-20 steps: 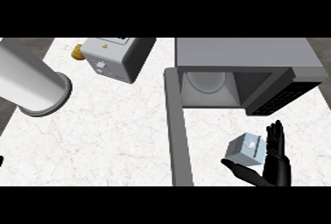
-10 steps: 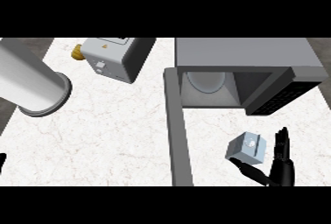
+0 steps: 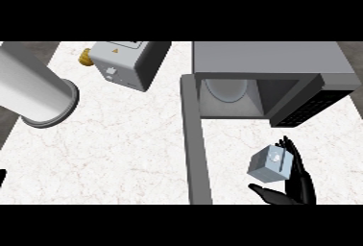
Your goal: Pick up the milk, place it into the microwave and close the microwave
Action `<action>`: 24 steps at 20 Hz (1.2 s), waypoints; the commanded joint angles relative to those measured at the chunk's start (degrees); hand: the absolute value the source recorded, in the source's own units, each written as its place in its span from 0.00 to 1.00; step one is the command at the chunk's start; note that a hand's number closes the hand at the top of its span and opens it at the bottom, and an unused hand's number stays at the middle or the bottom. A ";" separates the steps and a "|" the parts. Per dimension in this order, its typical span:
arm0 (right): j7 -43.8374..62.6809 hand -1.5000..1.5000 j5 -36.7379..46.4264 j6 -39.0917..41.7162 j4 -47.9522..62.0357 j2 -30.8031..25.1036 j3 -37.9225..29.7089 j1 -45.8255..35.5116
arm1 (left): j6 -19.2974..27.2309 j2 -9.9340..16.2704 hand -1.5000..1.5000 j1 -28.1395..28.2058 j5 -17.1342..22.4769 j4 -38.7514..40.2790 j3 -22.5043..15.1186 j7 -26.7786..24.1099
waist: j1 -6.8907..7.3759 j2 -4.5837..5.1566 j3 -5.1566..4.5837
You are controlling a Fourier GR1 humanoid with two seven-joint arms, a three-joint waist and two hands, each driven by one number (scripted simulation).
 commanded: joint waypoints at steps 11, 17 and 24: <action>-3.92 1.00 2.00 -9.64 -5.23 3.51 -2.57 -3.64 | -1.91 0.14 0.00 -0.52 4.07 0.76 3.79 1.43 | -0.18 -0.07 -0.08; -7.09 1.00 -0.80 6.84 7.74 -7.81 -6.53 -12.62 | -1.87 -0.20 0.00 -0.02 1.85 -0.70 0.93 2.02 | 0.37 0.08 0.00; 0.53 1.00 -1.01 10.54 -3.51 -6.13 -2.03 -10.32 | -3.07 -0.15 0.00 0.12 4.56 1.67 2.38 1.22 | -0.28 -0.11 -0.09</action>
